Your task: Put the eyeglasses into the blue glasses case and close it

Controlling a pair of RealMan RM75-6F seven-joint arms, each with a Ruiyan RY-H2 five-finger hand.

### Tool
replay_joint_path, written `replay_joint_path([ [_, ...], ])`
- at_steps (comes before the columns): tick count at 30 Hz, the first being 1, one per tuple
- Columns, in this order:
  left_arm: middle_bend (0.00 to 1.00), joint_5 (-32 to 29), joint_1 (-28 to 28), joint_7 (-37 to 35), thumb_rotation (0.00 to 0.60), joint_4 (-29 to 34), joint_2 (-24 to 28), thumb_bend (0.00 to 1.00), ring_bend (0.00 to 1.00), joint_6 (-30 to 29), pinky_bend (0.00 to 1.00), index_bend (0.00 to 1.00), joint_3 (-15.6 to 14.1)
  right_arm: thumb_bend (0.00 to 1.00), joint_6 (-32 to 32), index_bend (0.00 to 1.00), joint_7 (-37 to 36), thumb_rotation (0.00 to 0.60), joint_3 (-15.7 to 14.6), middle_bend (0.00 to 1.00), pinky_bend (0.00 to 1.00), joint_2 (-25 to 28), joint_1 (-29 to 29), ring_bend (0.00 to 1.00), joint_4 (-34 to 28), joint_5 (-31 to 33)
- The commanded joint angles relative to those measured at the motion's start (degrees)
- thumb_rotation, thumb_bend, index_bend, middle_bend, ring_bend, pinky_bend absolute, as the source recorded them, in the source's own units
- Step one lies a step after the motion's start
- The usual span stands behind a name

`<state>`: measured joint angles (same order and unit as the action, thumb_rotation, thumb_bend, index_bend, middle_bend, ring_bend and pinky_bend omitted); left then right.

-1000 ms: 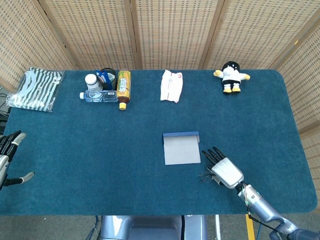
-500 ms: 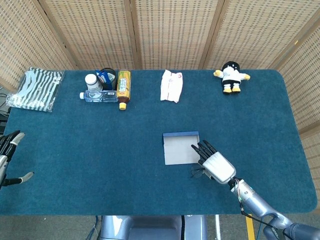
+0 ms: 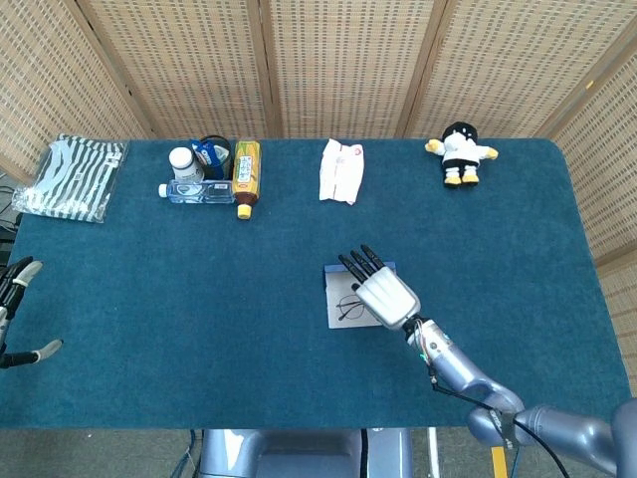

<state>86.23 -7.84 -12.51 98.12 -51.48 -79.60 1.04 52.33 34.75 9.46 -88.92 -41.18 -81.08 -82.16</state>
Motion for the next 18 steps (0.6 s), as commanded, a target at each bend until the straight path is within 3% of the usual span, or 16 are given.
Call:
replay_joint_path([
  [1, 0.00, -0.4, -0.1, -0.9, 0.600, -0.2, 0.3, 0.00, 0.00, 0.4, 0.00, 0.00, 0.2, 0.57, -3.2, 0.61, 6.0, 0.600, 2.7, 0.04, 0.00, -4.1, -3.1, 0.00, 3.7, 6.1],
  [9, 0.00, -1.3, -0.8, -2.1, 0.600, -1.0, 0.4, 0.00, 0.00, 1.8, 0.00, 0.00, 0.4, 0.57, -4.4, 0.61, 9.5, 0.600, 3.2, 0.04, 0.00, -7.6, -5.5, 0.00, 9.2, 12.3],
  [18, 0.00, -2.0, -1.1, -2.1, 0.600, -1.2, 0.3, 0.00, 0.00, 2.7, 0.00, 0.00, 0.6, 0.57, -4.3, 0.61, 10.3, 0.600, 2.4, 0.04, 0.00, -8.7, -6.6, 0.00, 12.1, 14.5],
])
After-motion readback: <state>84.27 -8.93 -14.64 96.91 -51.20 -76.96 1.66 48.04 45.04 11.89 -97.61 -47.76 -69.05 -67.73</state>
